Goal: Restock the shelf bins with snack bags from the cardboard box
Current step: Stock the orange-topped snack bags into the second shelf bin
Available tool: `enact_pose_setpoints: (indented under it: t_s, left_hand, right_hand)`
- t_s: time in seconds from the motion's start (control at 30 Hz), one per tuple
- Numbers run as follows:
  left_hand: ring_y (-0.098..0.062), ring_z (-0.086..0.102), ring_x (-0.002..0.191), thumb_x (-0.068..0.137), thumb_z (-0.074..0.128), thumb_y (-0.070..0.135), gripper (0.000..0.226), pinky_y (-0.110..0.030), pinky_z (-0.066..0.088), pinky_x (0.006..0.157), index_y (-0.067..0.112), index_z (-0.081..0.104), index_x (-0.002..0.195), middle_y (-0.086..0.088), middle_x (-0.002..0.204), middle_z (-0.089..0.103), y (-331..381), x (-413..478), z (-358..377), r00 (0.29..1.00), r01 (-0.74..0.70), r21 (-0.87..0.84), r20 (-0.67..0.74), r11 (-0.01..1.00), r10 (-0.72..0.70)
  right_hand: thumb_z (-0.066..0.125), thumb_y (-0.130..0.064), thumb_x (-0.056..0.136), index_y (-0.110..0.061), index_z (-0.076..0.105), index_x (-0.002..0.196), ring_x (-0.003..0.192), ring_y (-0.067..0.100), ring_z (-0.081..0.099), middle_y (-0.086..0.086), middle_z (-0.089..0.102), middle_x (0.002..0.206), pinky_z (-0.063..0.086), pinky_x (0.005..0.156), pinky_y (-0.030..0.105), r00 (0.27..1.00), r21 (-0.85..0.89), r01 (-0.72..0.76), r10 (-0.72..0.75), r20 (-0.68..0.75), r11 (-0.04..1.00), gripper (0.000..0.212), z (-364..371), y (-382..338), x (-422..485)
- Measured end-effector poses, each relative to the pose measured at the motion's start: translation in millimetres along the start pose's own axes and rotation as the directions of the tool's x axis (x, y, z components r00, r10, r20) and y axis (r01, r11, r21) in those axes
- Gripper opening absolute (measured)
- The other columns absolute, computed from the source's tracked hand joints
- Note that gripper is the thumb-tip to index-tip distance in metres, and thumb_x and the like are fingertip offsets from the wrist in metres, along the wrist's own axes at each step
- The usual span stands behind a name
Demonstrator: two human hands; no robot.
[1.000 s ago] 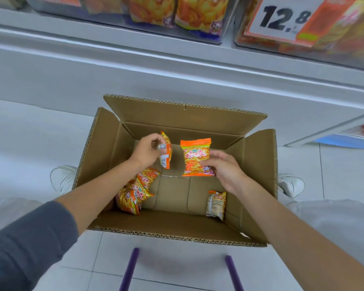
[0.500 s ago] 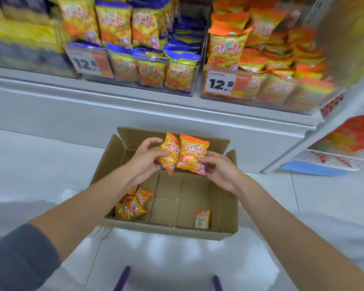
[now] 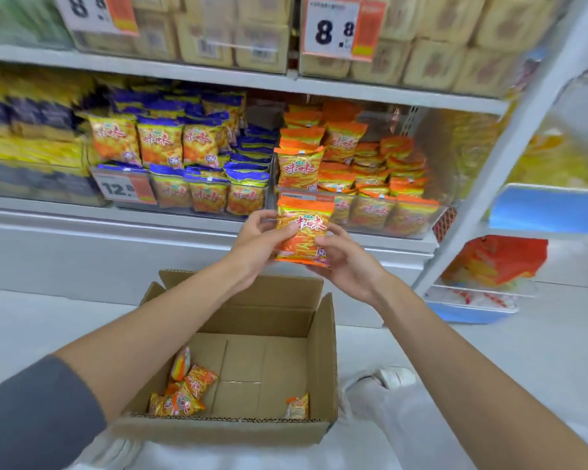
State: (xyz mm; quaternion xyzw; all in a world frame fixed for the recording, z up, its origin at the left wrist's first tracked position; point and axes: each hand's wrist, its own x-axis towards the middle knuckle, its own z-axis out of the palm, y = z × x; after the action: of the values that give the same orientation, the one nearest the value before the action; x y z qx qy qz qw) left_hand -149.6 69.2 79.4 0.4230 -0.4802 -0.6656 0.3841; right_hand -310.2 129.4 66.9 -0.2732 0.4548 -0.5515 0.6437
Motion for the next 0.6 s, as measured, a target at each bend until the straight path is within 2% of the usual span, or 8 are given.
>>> enact_pose_setpoints:
  t_s: [0.1,0.2,0.27,0.37,0.4,0.47,0.53,0.6]
  left_hand:
    - [-0.025,0.065,0.107,0.085,0.072,0.021,0.044,-0.047,0.053,0.092,0.014,0.051,0.123,-0.005,0.118,0.063,25,14,26,0.995,-0.065,0.032,0.075,0.997,0.062]
    - [-0.016,0.060,0.115,0.086,0.070,0.036,0.054,-0.029,0.054,0.087,0.016,0.051,0.132,0.001,0.125,0.060,45,28,48,0.958,-0.261,0.262,0.191,0.929,0.216]
    - [-0.008,0.053,0.115,0.086,0.066,0.048,0.058,-0.019,0.049,0.084,0.022,0.049,0.136,0.008,0.128,0.054,55,39,55,0.913,-0.408,0.437,0.224,0.802,0.342]
    - [-0.009,0.048,0.102,0.086,0.067,0.046,0.047,-0.024,0.045,0.082,0.028,0.055,0.127,0.008,0.111,0.050,63,63,46,0.780,-0.525,0.703,0.171,0.480,0.603]
    - [-0.010,0.047,0.100,0.086,0.068,0.040,0.040,-0.028,0.046,0.082,0.028,0.057,0.123,0.008,0.105,0.049,64,72,41,0.734,-0.521,0.761,0.168,0.387,0.658]
    - [-0.012,0.047,0.100,0.086,0.070,0.031,0.034,-0.032,0.048,0.083,0.027,0.059,0.117,0.007,0.102,0.049,61,88,31,0.692,-0.494,0.821,0.173,0.285,0.701]
    - [-0.013,0.048,0.102,0.086,0.071,0.028,0.031,-0.032,0.047,0.086,0.026,0.060,0.115,0.007,0.105,0.051,57,99,23,0.689,-0.484,0.835,0.178,0.264,0.703]
    - [-0.014,0.049,0.105,0.086,0.070,0.028,0.029,-0.033,0.048,0.089,0.025,0.061,0.113,0.006,0.108,0.051,54,104,18,0.700,-0.496,0.818,0.178,0.292,0.691]
  right_hand:
    - [0.071,-0.021,0.078,-0.024,0.042,0.141,0.112,0.022,0.062,0.004,0.064,0.127,0.048,0.098,0.035,0.996,-0.074,0.084,-0.080,0.049,0.994,0.070,-11,-33,-6]
    - [0.071,-0.014,0.081,-0.016,0.049,0.136,0.110,0.021,0.064,0.005,0.065,0.124,0.050,0.098,0.038,0.983,-0.170,0.182,-0.182,0.019,0.968,0.059,-18,-63,-4]
    - [0.076,-0.013,0.078,-0.013,0.047,0.137,0.106,0.025,0.067,0.009,0.066,0.121,0.051,0.097,0.048,0.966,-0.191,0.230,-0.248,-0.077,0.954,0.065,-26,-83,5]
    - [0.085,-0.019,0.064,-0.017,0.051,0.128,0.106,0.027,0.067,0.009,0.068,0.119,0.051,0.097,0.051,0.900,-0.294,0.302,-0.373,-0.224,0.907,0.072,-41,-117,27]
    - [0.087,-0.023,0.061,-0.018,0.052,0.125,0.106,0.026,0.067,0.008,0.068,0.118,0.051,0.096,0.050,0.886,-0.338,0.304,-0.395,-0.243,0.890,0.073,-44,-127,37]
    - [0.089,-0.031,0.054,-0.019,0.050,0.129,0.108,0.024,0.066,0.005,0.067,0.119,0.050,0.098,0.049,0.885,-0.420,0.260,-0.389,-0.257,0.869,0.085,-48,-140,59]
    - [0.088,-0.029,0.055,-0.017,0.044,0.138,0.113,0.022,0.061,0.000,0.063,0.124,0.046,0.102,0.046,0.905,-0.525,0.170,-0.344,-0.252,0.834,0.095,-47,-143,82]
    - [0.088,-0.019,0.058,-0.014,0.045,0.137,0.113,0.022,0.059,0.001,0.062,0.124,0.045,0.104,0.042,0.933,-0.614,0.079,-0.276,-0.233,0.785,0.090,-44,-141,102]
